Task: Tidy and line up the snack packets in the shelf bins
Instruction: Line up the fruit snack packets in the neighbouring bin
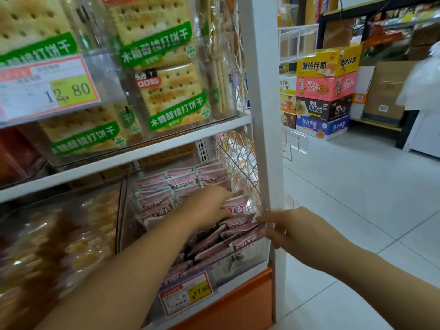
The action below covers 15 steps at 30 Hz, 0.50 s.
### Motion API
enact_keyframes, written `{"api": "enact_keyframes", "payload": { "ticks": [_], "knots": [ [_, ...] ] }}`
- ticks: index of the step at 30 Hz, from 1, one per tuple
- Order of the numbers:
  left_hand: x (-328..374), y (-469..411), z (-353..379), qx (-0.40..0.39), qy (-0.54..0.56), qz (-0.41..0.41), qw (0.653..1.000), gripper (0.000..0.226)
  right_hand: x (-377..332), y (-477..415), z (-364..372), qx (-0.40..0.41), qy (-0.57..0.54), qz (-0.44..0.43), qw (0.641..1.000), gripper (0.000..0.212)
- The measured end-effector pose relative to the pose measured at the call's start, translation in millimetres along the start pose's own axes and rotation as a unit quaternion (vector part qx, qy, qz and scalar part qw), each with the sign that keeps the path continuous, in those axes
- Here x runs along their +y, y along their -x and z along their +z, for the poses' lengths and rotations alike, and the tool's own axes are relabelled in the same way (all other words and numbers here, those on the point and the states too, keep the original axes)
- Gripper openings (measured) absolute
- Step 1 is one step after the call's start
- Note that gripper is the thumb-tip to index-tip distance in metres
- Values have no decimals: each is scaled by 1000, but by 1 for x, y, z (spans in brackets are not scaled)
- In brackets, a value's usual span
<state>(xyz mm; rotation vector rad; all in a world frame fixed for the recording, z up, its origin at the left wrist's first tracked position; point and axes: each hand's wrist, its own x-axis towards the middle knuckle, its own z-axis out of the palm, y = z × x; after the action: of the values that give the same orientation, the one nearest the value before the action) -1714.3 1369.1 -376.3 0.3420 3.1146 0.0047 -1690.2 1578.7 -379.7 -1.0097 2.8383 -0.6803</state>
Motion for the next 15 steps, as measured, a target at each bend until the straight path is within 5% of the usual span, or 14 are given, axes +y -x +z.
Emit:
{"api": "enact_keyframes", "payload": {
  "ticks": [6, 8, 12, 15],
  "knots": [
    [-5, 4, 6, -39, -36, 22, 998, 31, 4, -13, 3, 0, -4, 3, 1000, 28],
    [-2, 7, 4, -57, 38, 7, 998, 42, 3, -14, 4, 0, 2, 3, 1000, 29],
    [-4, 10, -2, 136, 343, -70, 927, 28, 1, -11, 3, 7, -3, -3, 1000, 29],
    [-21, 0, -2, 178, 241, -181, 937, 32, 2, -10, 3, 4, -11, -3, 1000, 29]
  ]
}}
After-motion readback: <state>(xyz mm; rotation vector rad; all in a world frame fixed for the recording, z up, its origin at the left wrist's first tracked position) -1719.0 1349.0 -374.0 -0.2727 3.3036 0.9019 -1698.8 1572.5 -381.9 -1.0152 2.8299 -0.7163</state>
